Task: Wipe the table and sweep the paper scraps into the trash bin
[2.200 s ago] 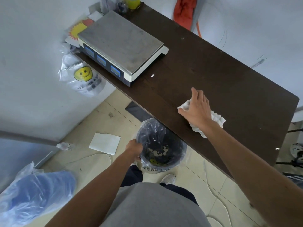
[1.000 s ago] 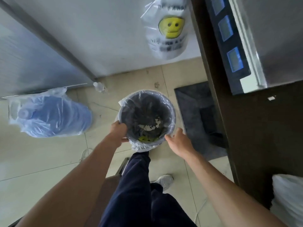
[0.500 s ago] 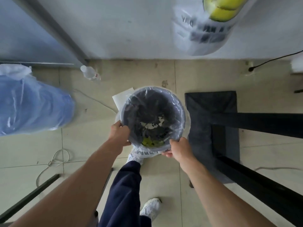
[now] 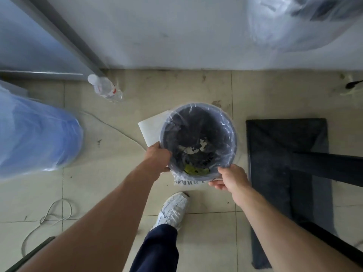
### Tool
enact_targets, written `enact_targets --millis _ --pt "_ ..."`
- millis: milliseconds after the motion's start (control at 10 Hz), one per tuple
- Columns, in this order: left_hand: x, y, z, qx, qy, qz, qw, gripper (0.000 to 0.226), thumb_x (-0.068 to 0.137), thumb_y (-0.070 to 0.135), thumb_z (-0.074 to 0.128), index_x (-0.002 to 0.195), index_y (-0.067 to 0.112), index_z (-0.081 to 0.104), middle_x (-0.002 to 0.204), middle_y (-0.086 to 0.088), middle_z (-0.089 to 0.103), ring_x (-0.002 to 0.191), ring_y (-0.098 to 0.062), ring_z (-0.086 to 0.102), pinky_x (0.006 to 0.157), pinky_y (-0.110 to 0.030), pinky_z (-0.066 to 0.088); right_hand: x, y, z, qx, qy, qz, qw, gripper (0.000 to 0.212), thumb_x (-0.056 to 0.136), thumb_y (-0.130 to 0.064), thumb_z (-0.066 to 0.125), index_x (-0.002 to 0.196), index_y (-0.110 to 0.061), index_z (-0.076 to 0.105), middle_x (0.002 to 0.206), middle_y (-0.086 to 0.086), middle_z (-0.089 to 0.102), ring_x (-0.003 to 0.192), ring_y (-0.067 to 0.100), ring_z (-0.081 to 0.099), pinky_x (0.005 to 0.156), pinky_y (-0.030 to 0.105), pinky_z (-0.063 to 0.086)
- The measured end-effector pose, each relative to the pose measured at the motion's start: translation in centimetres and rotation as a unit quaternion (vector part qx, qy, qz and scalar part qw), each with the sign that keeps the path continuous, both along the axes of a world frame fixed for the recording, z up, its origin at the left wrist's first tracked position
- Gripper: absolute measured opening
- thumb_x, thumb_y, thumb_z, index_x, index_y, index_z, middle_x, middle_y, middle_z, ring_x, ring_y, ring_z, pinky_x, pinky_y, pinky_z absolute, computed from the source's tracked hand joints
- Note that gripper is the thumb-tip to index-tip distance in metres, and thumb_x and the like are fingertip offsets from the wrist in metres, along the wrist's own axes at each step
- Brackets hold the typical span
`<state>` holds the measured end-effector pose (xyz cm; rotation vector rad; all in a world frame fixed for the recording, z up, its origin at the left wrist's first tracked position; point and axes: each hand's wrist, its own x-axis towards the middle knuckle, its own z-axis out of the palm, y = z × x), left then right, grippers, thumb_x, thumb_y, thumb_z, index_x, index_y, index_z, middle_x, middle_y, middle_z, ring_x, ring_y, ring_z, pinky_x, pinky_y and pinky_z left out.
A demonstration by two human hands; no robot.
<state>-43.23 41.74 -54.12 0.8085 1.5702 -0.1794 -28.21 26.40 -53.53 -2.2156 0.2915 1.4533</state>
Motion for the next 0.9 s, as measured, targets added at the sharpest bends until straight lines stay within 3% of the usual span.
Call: enact_targets --millis 200,400,600,800,900 --pt "0.5 0.2 -2.6 -0.013 -0.010 0.002 1.000 0.036 0.097 -0.002 0.053 0.126 0.018 0.061 0.112 -0.004 0.065 0.084 -0.017 0.064 0.055 -0.029 0.060 0.8 0.2 -2.8 0.003 0.002 -0.007 1.000 0.017 0.102 -0.015 0.048 0.117 -0.009 0.055 0.097 0.013 0.072 0.063 0.024 0.074 0.054 0.029 0.054" --pt "0.7 -0.1 -3.5 -0.035 0.001 0.053 0.998 0.043 0.092 -0.007 0.061 0.127 0.018 0.065 0.111 -0.004 0.068 0.082 -0.016 0.064 0.052 -0.029 0.061 1.7 -0.3 -3.6 -0.002 0.017 0.010 1.000 0.020 0.102 -0.016 0.048 0.119 -0.009 0.055 0.098 0.012 0.071 0.067 0.026 0.075 0.064 0.035 0.057" --pt "1.0 -0.4 -3.5 -0.018 0.018 0.014 1.000 0.051 0.092 -0.003 0.061 0.138 0.019 0.058 0.116 -0.004 0.063 0.091 -0.017 0.060 0.074 -0.035 0.059 2.3 -0.3 -3.2 -0.040 -0.006 0.046 0.998 0.020 0.102 -0.015 0.045 0.117 -0.007 0.056 0.093 0.011 0.071 0.065 0.022 0.075 0.067 0.035 0.062" --pt "1.6 0.5 -0.7 0.011 0.058 -0.075 0.995 0.052 0.090 0.008 0.059 0.141 0.011 0.051 0.114 -0.006 0.057 0.102 -0.031 0.058 0.094 -0.044 0.057 2.6 0.0 0.3 -0.053 0.011 0.058 0.997 0.027 0.101 -0.021 0.049 0.120 -0.004 0.058 0.102 0.011 0.070 0.072 0.023 0.075 0.073 0.038 0.063" --pt "2.3 1.3 1.8 0.025 0.050 -0.083 0.995 0.047 0.091 0.007 0.057 0.138 0.009 0.053 0.099 -0.004 0.057 0.095 -0.030 0.055 0.086 -0.037 0.055 2.4 0.7 2.4 -0.049 0.018 0.046 0.998 0.030 0.102 -0.018 0.045 0.127 -0.004 0.055 0.103 0.011 0.070 0.069 0.022 0.075 0.066 0.034 0.062"
